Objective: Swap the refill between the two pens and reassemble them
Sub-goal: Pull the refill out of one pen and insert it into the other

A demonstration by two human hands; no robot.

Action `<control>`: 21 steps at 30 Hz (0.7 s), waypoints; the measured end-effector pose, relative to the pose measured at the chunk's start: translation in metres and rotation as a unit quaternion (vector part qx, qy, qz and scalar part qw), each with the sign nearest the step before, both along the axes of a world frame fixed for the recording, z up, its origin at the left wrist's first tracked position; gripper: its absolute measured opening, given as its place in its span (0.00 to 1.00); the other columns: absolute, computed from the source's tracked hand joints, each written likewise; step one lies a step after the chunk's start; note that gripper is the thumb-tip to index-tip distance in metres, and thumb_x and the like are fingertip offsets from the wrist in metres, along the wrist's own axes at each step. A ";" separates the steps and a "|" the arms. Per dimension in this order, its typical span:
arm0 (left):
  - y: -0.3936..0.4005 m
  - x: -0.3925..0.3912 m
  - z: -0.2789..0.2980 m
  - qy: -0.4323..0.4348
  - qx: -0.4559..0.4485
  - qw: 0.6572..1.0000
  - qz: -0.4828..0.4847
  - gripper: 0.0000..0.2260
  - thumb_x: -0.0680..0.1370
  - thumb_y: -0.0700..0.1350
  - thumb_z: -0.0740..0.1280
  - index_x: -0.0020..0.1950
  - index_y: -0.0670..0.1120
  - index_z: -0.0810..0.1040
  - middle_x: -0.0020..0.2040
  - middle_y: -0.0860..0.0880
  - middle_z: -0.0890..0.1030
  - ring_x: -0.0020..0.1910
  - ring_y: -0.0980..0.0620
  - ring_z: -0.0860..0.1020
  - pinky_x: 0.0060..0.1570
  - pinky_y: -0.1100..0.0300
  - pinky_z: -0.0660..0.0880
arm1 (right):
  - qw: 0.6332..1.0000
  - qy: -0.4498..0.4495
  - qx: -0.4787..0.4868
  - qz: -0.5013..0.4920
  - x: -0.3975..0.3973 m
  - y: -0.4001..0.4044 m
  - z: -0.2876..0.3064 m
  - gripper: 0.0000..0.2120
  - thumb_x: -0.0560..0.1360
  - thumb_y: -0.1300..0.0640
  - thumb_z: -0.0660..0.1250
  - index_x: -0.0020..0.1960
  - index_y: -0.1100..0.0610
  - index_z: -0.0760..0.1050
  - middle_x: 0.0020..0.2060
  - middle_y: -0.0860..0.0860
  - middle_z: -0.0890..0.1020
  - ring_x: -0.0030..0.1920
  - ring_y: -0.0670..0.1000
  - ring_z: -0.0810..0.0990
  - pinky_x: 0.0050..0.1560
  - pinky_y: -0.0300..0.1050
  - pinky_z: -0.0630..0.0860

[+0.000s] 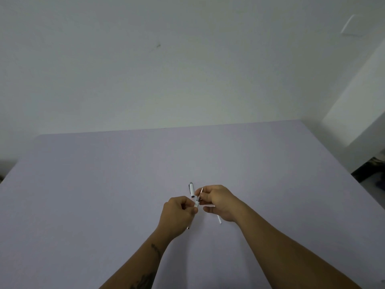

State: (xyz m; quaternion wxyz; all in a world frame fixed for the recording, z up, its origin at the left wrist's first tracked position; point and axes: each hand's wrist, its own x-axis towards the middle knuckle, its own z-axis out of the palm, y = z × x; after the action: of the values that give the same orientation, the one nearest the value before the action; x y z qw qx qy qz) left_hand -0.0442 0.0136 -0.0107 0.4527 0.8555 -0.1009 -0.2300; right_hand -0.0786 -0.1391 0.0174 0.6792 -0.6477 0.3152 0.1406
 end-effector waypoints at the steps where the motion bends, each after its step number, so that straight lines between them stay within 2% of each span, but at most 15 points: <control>1: 0.000 -0.001 0.000 0.008 -0.003 1.000 0.002 0.07 0.75 0.43 0.72 0.38 0.51 0.82 0.33 0.52 0.80 0.31 0.55 0.74 0.32 0.65 0.71 | 1.000 0.000 0.006 0.003 -0.001 0.000 0.000 0.11 0.80 0.64 0.62 0.49 0.57 0.84 0.47 0.54 0.84 0.50 0.51 0.83 0.47 0.45 0.79; 4: 0.002 -0.002 0.002 0.016 -0.007 1.000 0.001 0.06 0.76 0.43 0.71 0.39 0.50 0.83 0.35 0.50 0.81 0.33 0.53 0.75 0.35 0.63 0.73 | 1.000 0.000 0.008 0.001 -0.003 0.000 -0.001 0.08 0.79 0.60 0.65 0.52 0.57 0.83 0.49 0.54 0.84 0.51 0.53 0.82 0.48 0.46 0.78; 8: 0.002 -0.001 0.006 0.018 -0.014 1.000 0.005 0.05 0.76 0.42 0.70 0.40 0.48 0.83 0.35 0.49 0.81 0.34 0.52 0.76 0.36 0.63 0.74 | 1.000 0.003 -0.018 0.005 -0.003 0.001 -0.004 0.06 0.78 0.54 0.68 0.47 0.56 0.81 0.47 0.53 0.84 0.47 0.52 0.81 0.46 0.45 0.78; 11: 0.002 -0.002 0.010 0.028 -0.021 0.999 -0.001 0.05 0.76 0.41 0.70 0.41 0.47 0.83 0.37 0.48 0.81 0.36 0.51 0.77 0.39 0.61 0.75 | 0.999 -0.013 -0.040 0.000 -0.002 0.003 -0.004 0.07 0.78 0.55 0.67 0.44 0.56 0.81 0.44 0.51 0.84 0.46 0.51 0.81 0.44 0.44 0.78; 13: 0.003 -0.002 0.013 0.033 -0.029 0.999 -0.002 0.05 0.76 0.41 0.70 0.40 0.47 0.83 0.37 0.47 0.82 0.36 0.51 0.77 0.41 0.57 0.77 | 0.998 -0.019 -0.052 0.004 -0.001 0.003 -0.001 0.07 0.78 0.57 0.67 0.45 0.56 0.82 0.44 0.51 0.84 0.46 0.50 0.81 0.43 0.43 0.78; 17: 0.005 -0.004 0.014 0.045 -0.033 0.998 -0.005 0.04 0.76 0.40 0.70 0.42 0.44 0.83 0.37 0.46 0.81 0.38 0.49 0.78 0.47 0.51 0.79 | 0.999 -0.016 -0.046 0.023 -0.003 0.002 0.002 0.11 0.80 0.61 0.63 0.47 0.54 0.84 0.48 0.52 0.85 0.50 0.51 0.83 0.46 0.43 0.79; 21: 0.006 -0.004 0.015 0.050 -0.038 0.998 -0.001 0.06 0.77 0.40 0.70 0.41 0.45 0.83 0.36 0.46 0.81 0.38 0.48 0.78 0.48 0.50 0.80 | 0.999 -0.013 -0.031 0.020 -0.003 0.002 0.002 0.06 0.78 0.58 0.67 0.51 0.55 0.83 0.48 0.52 0.85 0.47 0.51 0.82 0.46 0.44 0.79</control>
State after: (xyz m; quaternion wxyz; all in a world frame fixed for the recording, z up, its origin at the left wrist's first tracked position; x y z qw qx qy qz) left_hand -0.0482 0.0198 0.0038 0.4889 0.8250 -0.0878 -0.2694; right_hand -0.0813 -0.1373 0.0195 0.6600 -0.6761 0.2978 0.1361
